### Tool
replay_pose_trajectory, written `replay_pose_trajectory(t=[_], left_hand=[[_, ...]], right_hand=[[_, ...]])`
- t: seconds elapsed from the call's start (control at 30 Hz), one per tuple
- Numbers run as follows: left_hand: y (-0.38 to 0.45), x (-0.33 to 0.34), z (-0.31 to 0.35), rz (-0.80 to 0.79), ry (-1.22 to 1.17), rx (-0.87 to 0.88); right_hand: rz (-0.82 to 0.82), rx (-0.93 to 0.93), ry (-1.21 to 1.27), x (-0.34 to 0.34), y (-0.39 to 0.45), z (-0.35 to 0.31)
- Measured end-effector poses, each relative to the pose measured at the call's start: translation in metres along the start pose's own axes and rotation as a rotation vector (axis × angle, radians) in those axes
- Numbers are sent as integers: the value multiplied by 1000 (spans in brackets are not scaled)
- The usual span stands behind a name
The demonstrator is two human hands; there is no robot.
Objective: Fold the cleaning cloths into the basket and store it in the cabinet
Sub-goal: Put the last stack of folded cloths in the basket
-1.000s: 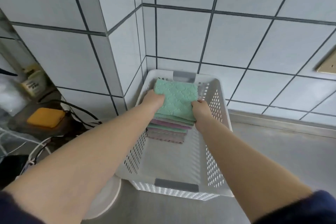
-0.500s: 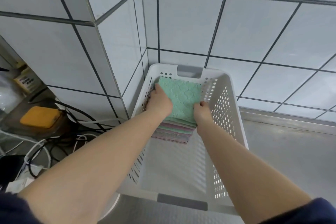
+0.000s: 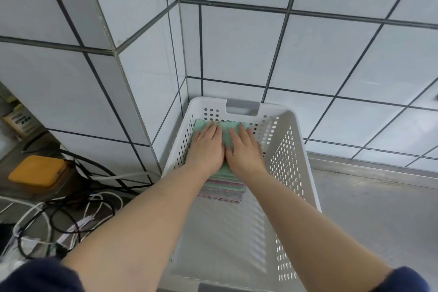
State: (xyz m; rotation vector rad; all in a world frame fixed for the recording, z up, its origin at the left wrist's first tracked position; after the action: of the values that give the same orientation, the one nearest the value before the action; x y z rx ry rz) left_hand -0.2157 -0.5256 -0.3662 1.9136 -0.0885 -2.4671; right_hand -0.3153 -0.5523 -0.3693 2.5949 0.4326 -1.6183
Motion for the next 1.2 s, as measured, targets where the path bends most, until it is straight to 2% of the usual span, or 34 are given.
replay_pose_trajectory(t=[0.33, 0.5, 0.67, 0.87, 1.03, 1.2], left_hand=[[-5, 19, -8, -79, 52, -45], [-2, 15, -7, -54, 20, -41], [-7, -12, 3, 94, -167, -63], [-32, -59, 34, 224, -461, 17], [-64, -88, 66, 237, -738, 59], [-100, -108, 111, 240, -930, 155]], right_hand=[[-54, 47, -73, 27, 1, 9], [-56, 48, -57, 25, 5, 8], [-20, 55, 99, -9, -1, 0], [93, 95, 318, -72, -49, -6], [235, 153, 378, -129, -108, 10], [330, 223, 472, -158, -164, 35]])
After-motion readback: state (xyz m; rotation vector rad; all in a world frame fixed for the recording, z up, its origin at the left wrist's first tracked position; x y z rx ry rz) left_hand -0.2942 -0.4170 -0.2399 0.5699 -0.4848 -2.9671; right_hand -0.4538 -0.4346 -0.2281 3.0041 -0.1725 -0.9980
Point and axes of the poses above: each hand's wrist, its own y-axis towards the middle knuckle, its own x-axis out of the palm, z = x × y, the point moved 6 cm from there along y, towards the middle knuckle, and after that the axes turned 13 degrees about x, right-handed, at the moved point
